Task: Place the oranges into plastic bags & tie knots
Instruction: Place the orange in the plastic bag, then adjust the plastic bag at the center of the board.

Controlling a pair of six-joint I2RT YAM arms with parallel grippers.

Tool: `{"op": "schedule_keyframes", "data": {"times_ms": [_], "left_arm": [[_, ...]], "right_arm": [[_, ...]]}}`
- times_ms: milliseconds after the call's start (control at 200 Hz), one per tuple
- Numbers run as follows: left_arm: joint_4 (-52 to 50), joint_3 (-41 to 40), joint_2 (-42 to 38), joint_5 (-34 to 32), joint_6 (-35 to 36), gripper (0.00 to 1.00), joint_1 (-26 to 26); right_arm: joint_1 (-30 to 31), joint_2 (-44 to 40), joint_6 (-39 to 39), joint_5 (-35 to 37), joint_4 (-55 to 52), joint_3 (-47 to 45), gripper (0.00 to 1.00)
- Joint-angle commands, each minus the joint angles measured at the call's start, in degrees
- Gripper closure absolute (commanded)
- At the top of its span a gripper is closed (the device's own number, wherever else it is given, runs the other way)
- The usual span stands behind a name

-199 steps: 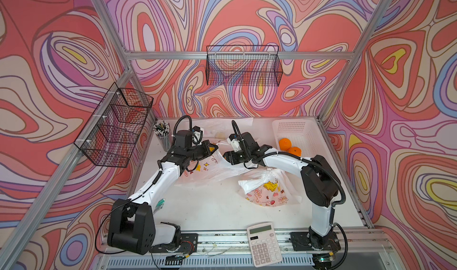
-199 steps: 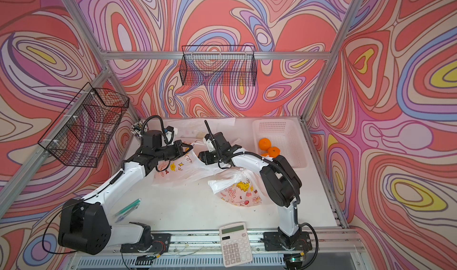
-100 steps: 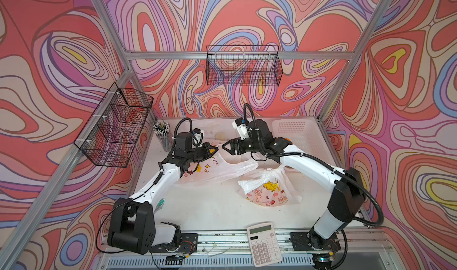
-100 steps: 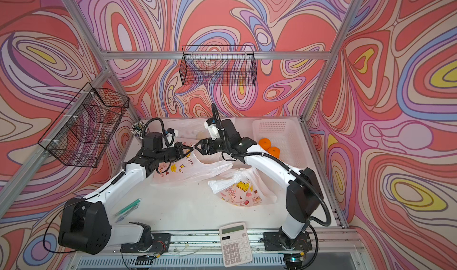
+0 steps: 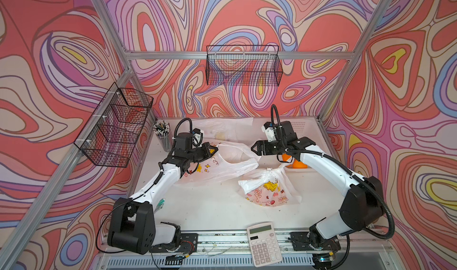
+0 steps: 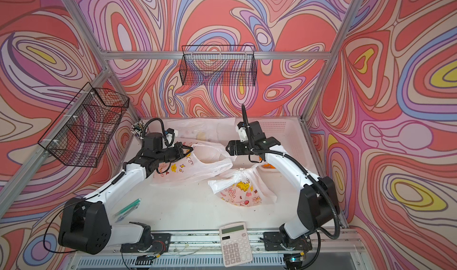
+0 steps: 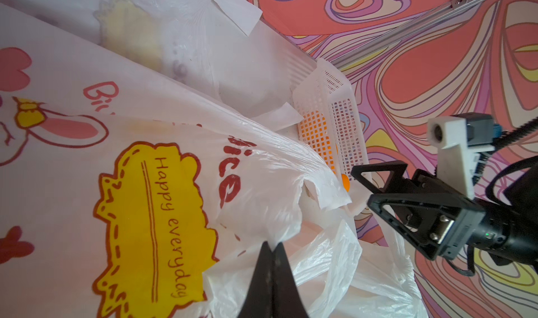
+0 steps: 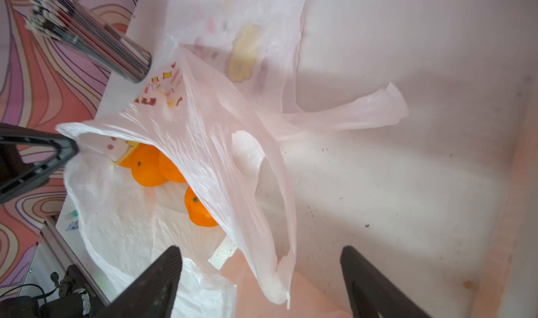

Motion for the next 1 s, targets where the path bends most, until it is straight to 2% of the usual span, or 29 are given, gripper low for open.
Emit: {"op": "schedule_keyframes", "data": {"times_ms": [0, 135, 185, 265, 381, 516, 716, 856, 997], "left_arm": [[1.70, -0.77, 0.15, 0.39, 0.11, 1.00, 0.34], [1.65, -0.81, -0.30, 0.19, 0.09, 1.00, 0.34], [1.44, -0.83, -0.41, 0.14, 0.24, 1.00, 0.34], [1.19, -0.73, -0.59, 0.00, 0.38, 1.00, 0.34], [1.27, -0.46, -0.99, -0.08, 0.47, 1.00, 0.43], [1.08, 0.94, -1.29, 0.52, 0.89, 1.00, 1.04], [0.48, 4.66, -1.38, 1.76, 2.34, 1.00, 2.03], [0.07, 9.13, -1.34, 4.99, 4.70, 0.63, 2.01], [-2.88, 13.36, -3.78, 6.22, 10.37, 0.47, 1.76]], "right_arm": [[0.11, 1.63, -0.89, -2.75, -0.30, -0.65, 0.15], [-0.01, 4.42, 0.44, -5.39, 0.95, -0.89, 0.29], [0.03, 5.13, 0.89, -6.26, 1.09, -0.66, 0.39], [0.03, 5.39, 1.33, -7.59, 1.67, -0.11, 0.59], [-0.19, 4.19, 2.07, -8.15, 2.33, 1.34, 1.00], [-0.20, 1.62, 3.45, -11.06, 4.38, 4.13, 1.00], [-0.19, -1.16, 8.17, -19.24, 12.02, 9.04, 1.00], [-0.17, 0.68, 12.08, -22.01, 16.45, 14.76, 1.00], [-0.61, 4.55, 11.25, -17.75, 12.76, 22.97, 1.00]]}}
